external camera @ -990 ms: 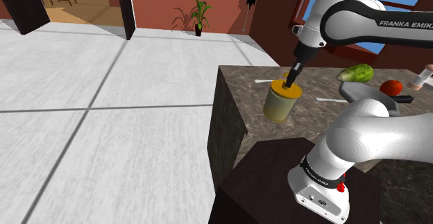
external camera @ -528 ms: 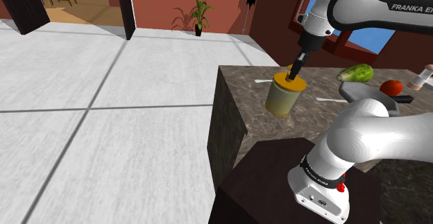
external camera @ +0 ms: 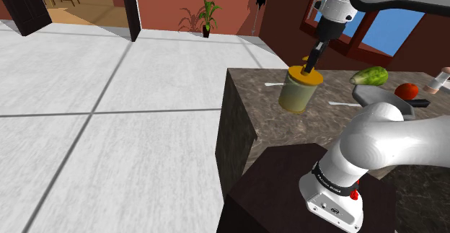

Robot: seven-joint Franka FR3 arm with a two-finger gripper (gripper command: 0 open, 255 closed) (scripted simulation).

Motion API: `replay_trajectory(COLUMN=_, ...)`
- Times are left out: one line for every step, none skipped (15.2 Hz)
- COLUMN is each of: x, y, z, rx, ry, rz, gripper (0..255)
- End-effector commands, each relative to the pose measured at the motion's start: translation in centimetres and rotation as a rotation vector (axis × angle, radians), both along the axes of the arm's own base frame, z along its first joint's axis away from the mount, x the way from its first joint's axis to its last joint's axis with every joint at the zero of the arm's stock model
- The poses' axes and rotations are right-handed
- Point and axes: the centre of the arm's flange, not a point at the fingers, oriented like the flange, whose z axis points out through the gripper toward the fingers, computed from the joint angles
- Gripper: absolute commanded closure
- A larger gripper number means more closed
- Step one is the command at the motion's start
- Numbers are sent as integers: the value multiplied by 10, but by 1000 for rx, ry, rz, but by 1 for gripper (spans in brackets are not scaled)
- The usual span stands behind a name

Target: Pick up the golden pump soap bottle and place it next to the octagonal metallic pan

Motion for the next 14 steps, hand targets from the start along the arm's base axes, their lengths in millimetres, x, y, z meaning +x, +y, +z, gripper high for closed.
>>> replay_trajectory(x=0, y=0, z=13, rx=0, ry=0, rz=0, gripper=255)
replay_trajectory(x=0, y=0, z=18, rx=0, ry=0, rz=0, gripper=255)
replay_trajectory(x=0, y=0, z=23, rx=0, ry=0, rz=0, gripper=255)
replay_trajectory(x=0, y=0, z=28, rx=0, ry=0, rz=0, gripper=255)
replay_trajectory(x=0, y=0, z=34, rx=0, ry=0, rz=0, gripper=255)
replay_trajectory(x=0, y=0, z=39, rx=0, ry=0, rz=0, gripper=255)
replay_trajectory(x=0, y=0, z=44, rx=0, ry=0, rz=0, gripper=255)
replay_trajectory(x=0, y=0, z=50, rx=0, ry=0, rz=0, gripper=255)
replay_trajectory(x=0, y=0, z=55, rx=0, ry=0, rz=0, gripper=255)
replay_trajectory(x=0, y=0, z=60, rx=0, ry=0, rz=0, gripper=255)
replay_trajectory(x=0, y=0, z=65, rx=0, ry=0, rz=0, gripper=255)
replay_trajectory(x=0, y=0, z=71, rx=0, ry=0, rz=0, gripper=255)
replay_trajectory(x=0, y=0, z=76, rx=0, ry=0, rz=0, gripper=255)
replay_trajectory(x=0, y=0, z=81, rx=0, ry=0, rz=0, gripper=255)
